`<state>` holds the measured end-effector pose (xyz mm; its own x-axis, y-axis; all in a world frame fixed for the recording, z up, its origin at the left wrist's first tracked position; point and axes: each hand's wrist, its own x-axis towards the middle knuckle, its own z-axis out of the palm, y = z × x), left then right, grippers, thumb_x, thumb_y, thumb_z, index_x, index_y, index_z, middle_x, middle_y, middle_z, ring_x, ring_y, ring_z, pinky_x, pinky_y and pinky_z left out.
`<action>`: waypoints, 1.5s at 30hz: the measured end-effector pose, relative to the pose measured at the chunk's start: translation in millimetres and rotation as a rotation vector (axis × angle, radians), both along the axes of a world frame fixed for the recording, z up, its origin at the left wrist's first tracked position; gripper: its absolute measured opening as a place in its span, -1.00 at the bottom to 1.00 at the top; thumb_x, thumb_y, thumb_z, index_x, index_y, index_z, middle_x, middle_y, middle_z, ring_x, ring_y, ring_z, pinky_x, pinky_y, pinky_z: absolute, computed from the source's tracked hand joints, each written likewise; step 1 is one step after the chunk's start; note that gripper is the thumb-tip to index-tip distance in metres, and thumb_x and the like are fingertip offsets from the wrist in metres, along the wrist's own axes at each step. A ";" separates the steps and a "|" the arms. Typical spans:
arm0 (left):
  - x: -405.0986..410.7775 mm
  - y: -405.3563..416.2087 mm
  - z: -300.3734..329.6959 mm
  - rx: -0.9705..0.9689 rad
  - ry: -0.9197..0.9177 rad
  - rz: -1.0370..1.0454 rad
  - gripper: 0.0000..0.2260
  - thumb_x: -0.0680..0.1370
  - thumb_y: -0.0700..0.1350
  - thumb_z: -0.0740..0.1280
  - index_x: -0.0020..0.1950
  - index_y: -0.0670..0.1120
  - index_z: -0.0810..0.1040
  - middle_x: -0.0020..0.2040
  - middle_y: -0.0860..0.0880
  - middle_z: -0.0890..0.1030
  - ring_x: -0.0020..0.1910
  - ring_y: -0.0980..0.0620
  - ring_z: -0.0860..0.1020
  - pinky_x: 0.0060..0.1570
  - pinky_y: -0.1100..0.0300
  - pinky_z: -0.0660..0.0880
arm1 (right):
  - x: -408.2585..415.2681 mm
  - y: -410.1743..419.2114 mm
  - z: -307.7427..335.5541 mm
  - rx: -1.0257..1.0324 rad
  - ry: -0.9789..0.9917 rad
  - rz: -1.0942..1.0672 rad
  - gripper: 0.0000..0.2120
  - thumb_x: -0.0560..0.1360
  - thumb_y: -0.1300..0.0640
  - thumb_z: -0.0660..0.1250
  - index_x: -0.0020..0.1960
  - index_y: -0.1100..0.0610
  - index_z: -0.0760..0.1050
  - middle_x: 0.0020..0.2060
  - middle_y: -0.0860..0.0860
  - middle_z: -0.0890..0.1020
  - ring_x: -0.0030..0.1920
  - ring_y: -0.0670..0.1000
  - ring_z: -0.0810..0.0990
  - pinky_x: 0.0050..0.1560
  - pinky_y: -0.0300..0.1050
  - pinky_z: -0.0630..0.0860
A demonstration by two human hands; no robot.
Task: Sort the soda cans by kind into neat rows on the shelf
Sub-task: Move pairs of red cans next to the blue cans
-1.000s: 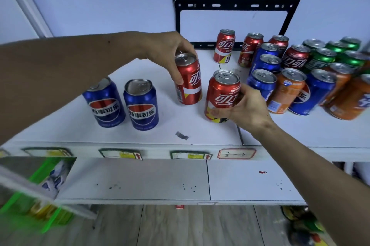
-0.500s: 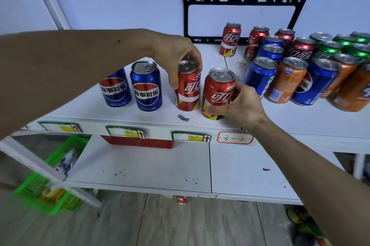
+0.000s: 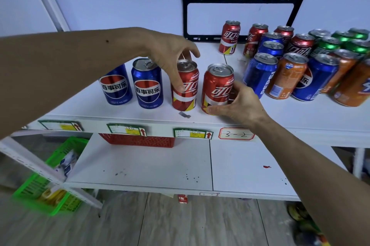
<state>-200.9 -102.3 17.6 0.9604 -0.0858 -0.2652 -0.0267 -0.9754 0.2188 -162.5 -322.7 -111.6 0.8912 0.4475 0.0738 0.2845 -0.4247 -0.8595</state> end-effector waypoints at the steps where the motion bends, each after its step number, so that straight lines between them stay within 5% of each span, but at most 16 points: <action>1: -1.8 -2.0 0.6 0.019 -0.020 -0.004 -0.06 0.05 0.21 0.57 0.38 0.10 0.32 0.28 0.07 0.50 0.11 0.05 0.48 -0.09 0.25 0.47 | -0.6 -0.3 -2.0 -0.022 -0.014 -0.004 -0.14 0.01 -0.14 0.64 0.25 -0.05 0.44 0.08 -0.15 0.61 0.02 -0.16 0.55 0.01 -0.30 0.42; 11: -5.3 -1.6 -9.7 0.075 -0.111 -0.021 -0.11 0.16 0.09 0.62 0.39 0.07 0.26 0.25 0.03 0.53 0.07 0.01 0.49 -0.12 0.13 0.44 | -0.4 4.9 -3.7 -0.050 -0.073 -0.021 -0.25 0.11 -0.06 0.64 0.25 0.05 0.50 0.12 -0.06 0.65 0.00 -0.15 0.56 -0.05 -0.42 0.38; 17: -6.5 -0.9 -10.0 0.068 -0.116 -0.035 -0.09 0.15 0.08 0.62 0.38 0.10 0.23 0.25 0.05 0.54 0.10 -0.01 0.51 0.00 0.04 0.51 | 7.0 10.5 -1.5 -0.060 -0.062 0.003 -0.26 0.13 -0.02 0.65 0.26 0.07 0.50 0.11 -0.05 0.66 0.03 -0.10 0.60 0.05 -0.31 0.44; 25: -2.6 2.6 -11.1 0.031 -0.081 -0.050 -0.09 0.18 -0.01 0.63 0.41 0.13 0.19 0.30 0.03 0.50 0.09 0.02 0.47 -0.08 0.08 0.46 | 9.0 10.2 -1.3 -0.088 -0.043 0.006 -0.21 0.12 -0.07 0.63 0.29 0.03 0.45 0.16 -0.07 0.63 0.07 -0.12 0.58 0.12 -0.24 0.45; 31: -3.6 0.3 9.2 -0.124 0.041 -0.076 -0.15 0.22 -0.02 0.61 0.41 0.15 0.26 0.35 0.17 0.38 0.30 0.16 0.36 0.02 0.25 0.46 | -2.2 -7.2 17.4 -0.150 -0.055 -0.031 -0.05 0.08 -0.10 0.66 0.38 0.02 0.33 0.15 -0.10 0.56 0.11 -0.09 0.53 0.08 -0.21 0.48; 35: -2.2 -2.7 43.1 -0.215 -0.056 -0.062 -0.42 0.38 0.03 0.50 0.36 0.13 0.39 0.34 0.15 0.43 0.34 0.18 0.37 0.32 0.08 0.35 | -11.1 -45.3 47.7 -0.148 -0.120 -0.038 -0.20 0.16 0.11 0.66 0.32 0.09 0.40 0.08 -0.04 0.58 0.07 -0.04 0.58 0.04 -0.11 0.57; 39: 2.4 -12.5 62.5 -0.251 -0.236 -0.039 -0.65 0.51 -0.02 0.38 0.28 0.03 0.49 0.28 0.08 0.51 0.29 0.13 0.44 0.16 0.25 0.35 | -10.5 -73.7 86.1 -0.151 -0.193 -0.073 -0.48 0.25 0.17 0.61 0.16 0.08 0.53 -0.02 -0.07 0.63 -0.02 -0.11 0.62 -0.07 -0.26 0.56; 45: 10.6 -31.5 58.1 -0.034 -0.396 -0.120 -0.69 0.58 -0.02 0.26 0.29 -0.10 0.49 0.26 -0.05 0.54 0.09 0.08 0.45 0.03 0.20 0.34 | -6.2 -80.1 121.4 -0.246 -0.306 -0.092 -0.69 0.38 0.14 0.52 0.10 0.05 0.57 -0.09 -0.10 0.63 -0.06 -0.12 0.60 -0.19 -0.40 0.40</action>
